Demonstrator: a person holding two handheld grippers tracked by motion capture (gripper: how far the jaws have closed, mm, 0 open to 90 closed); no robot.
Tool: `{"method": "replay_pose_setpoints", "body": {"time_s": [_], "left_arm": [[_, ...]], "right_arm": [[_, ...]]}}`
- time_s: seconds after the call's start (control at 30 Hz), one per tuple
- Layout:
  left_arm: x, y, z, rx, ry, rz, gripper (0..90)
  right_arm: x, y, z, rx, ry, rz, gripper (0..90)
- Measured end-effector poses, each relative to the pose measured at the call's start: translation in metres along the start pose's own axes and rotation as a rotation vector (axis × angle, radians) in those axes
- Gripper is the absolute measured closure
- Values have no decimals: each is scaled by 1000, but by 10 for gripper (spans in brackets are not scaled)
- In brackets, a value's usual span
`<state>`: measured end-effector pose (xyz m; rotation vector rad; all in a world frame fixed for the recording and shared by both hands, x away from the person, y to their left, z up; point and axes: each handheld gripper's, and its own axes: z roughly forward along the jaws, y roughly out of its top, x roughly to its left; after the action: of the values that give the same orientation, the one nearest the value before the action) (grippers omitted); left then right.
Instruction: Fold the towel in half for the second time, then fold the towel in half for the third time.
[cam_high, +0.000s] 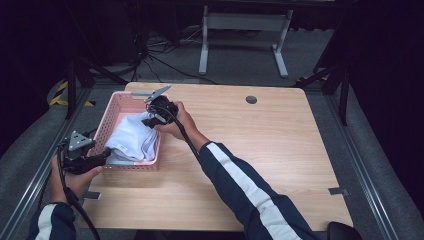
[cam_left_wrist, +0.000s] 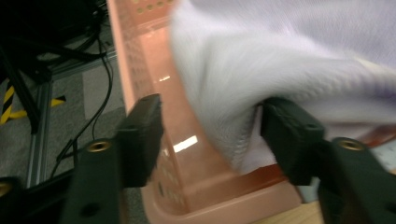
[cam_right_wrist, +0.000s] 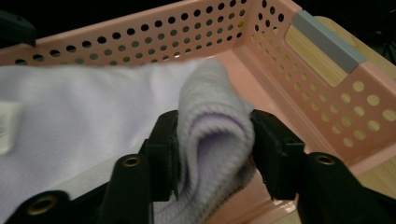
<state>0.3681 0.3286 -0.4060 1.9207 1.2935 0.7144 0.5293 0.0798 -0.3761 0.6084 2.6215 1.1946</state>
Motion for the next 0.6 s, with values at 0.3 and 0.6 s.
{"method": "replay_pose_setpoints", "body": {"time_s": [0.3, 0.6], "left_arm": [[-38, 14, -25, -174, -148, 70, 240], [-142, 29, -40, -226, -389, 300, 222]], "right_arm": [[-6, -16, -45, -77, 2, 3, 367], [4, -91, -165, -98, -36, -128, 295]]}}
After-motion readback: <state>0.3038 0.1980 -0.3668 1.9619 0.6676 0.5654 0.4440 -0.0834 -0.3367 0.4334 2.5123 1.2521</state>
